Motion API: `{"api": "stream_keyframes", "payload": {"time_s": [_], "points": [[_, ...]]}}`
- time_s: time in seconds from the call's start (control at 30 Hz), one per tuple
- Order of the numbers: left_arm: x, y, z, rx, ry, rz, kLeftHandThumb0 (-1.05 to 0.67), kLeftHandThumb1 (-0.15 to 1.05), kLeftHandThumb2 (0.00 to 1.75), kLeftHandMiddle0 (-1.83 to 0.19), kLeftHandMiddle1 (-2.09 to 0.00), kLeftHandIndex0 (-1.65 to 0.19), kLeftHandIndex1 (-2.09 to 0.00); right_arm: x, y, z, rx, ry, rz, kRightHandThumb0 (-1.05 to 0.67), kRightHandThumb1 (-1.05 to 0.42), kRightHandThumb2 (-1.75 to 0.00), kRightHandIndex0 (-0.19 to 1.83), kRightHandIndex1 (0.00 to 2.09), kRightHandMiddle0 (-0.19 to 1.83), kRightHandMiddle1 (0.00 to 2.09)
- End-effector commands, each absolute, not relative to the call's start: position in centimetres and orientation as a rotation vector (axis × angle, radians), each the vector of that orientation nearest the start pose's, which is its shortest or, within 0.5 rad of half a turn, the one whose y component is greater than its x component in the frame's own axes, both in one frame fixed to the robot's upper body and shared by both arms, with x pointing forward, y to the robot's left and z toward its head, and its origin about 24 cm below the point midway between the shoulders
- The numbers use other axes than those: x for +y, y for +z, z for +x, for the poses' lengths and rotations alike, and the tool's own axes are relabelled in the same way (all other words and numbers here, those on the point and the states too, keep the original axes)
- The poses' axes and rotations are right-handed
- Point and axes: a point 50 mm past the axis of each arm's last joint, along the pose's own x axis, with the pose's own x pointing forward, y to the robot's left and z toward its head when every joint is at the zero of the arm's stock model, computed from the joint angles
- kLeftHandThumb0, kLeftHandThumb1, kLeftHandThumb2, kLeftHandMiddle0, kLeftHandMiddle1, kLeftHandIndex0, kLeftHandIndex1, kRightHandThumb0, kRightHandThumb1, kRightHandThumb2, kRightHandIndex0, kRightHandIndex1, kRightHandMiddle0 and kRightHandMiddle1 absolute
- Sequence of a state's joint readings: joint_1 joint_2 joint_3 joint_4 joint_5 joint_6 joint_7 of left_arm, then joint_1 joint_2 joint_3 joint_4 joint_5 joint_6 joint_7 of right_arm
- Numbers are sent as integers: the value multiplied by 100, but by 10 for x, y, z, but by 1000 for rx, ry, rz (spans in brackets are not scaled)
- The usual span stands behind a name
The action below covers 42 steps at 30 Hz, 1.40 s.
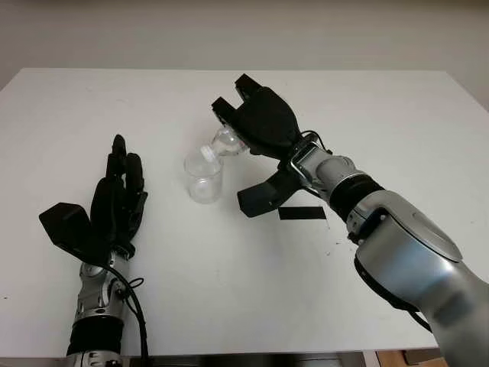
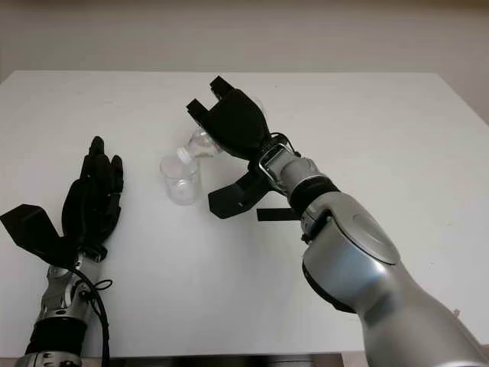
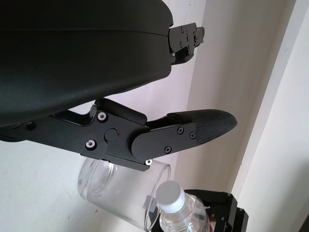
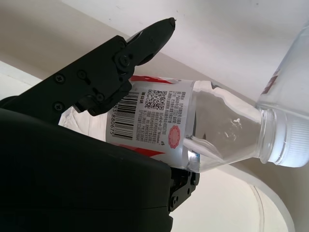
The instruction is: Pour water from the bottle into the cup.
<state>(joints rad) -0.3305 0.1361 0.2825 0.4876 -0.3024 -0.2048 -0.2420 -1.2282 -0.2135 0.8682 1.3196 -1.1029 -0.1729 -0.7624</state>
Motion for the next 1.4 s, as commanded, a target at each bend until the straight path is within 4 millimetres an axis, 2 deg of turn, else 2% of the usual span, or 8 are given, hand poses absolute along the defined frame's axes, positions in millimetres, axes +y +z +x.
{"api": "stream_keyframes", "payload": {"time_s": [0.0, 0.4, 0.43, 0.53, 0.9, 1.03, 1.17, 1.37], "points": [[216, 31, 301, -49, 40, -251, -70, 105, 58, 15, -5, 17, -5, -66, 170, 403, -999, 57, -1863, -39, -91, -5, 109, 209, 37, 176], [215, 27, 300, -42, 41, -256, -70, 105, 59, 16, -5, 18, -5, -62, 166, 400, -907, 77, -1609, -34, -91, -5, 103, 209, 40, 177], [215, 27, 300, -41, 41, -258, -69, 105, 60, 16, -5, 18, -5, -62, 166, 401, -871, 76, -1573, -32, -94, -7, 104, 209, 40, 193], [215, 27, 299, -45, 39, -259, -69, 105, 60, 16, -5, 18, -5, -63, 165, 402, -753, 69, -1410, -25, -101, -8, 117, 209, 63, 208], [217, 27, 298, -39, 32, -254, -68, 105, 60, 17, -5, 19, -4, -87, 151, 406, -381, 118, -751, -16, -104, -13, 150, 209, 118, 209], [217, 27, 297, -33, 25, -254, -68, 105, 60, 18, -5, 19, -3, -98, 136, 401, -300, 162, -529, -16, -101, -22, 138, 209, 124, 209], [217, 26, 297, -29, 25, -260, -69, 105, 59, 17, -5, 18, -4, -113, 121, 394, -230, 226, -298, -18, -86, -53, 146, 209, 134, 209], [215, 26, 294, -25, 24, -249, -69, 105, 59, 17, -6, 18, -4, -139, 97, 373, -120, 301, -5, -18, -104, -23, 149, 209, 130, 209]]}}
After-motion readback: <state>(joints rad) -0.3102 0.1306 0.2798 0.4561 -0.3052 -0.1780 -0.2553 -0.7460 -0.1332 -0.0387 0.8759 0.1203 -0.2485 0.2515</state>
